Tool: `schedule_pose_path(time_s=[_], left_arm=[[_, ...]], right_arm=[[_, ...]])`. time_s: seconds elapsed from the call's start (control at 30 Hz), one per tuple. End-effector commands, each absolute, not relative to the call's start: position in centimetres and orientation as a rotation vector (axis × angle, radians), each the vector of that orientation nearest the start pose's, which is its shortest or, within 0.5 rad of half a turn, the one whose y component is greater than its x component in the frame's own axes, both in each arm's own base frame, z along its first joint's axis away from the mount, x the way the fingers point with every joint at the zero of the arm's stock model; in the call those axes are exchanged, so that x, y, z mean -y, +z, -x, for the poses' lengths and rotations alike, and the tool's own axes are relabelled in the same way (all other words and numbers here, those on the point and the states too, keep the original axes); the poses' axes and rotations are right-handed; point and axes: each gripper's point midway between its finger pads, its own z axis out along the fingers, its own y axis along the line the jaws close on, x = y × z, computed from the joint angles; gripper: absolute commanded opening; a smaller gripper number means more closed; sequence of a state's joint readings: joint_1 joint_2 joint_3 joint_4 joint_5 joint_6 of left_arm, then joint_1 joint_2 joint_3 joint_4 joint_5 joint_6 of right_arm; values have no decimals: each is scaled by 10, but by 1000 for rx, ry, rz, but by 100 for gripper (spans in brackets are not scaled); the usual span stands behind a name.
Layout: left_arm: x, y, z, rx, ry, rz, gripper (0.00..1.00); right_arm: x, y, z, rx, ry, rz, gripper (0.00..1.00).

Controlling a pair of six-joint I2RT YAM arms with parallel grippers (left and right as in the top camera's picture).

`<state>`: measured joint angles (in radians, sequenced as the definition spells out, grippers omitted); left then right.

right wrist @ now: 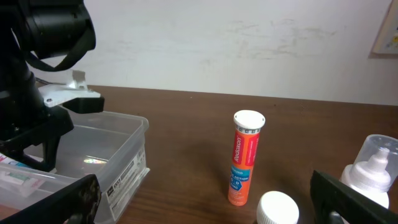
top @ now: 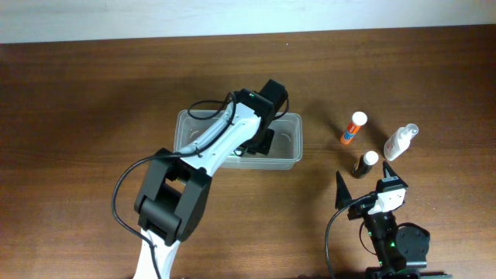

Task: Pack container
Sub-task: 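Lower the Panadol box into the container and open the left gripper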

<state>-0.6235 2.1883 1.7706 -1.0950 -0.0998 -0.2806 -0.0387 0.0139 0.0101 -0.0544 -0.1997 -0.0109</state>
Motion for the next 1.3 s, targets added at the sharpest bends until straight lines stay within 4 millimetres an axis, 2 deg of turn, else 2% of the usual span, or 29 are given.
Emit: schedule_pose_path(time_s=[0.0, 0.97, 1.27], left_arm=[[234, 34, -365, -3025, 88, -469, 0], [235, 33, -365, -3034, 60, -460, 0], [233, 23, -364, -3054, 77, -465, 0]], right_arm=[[-22, 160, -245, -1628, 115, 120, 98], [-22, 160, -245, -1628, 116, 119, 98], [-22, 160, -245, -1628, 116, 119, 98]])
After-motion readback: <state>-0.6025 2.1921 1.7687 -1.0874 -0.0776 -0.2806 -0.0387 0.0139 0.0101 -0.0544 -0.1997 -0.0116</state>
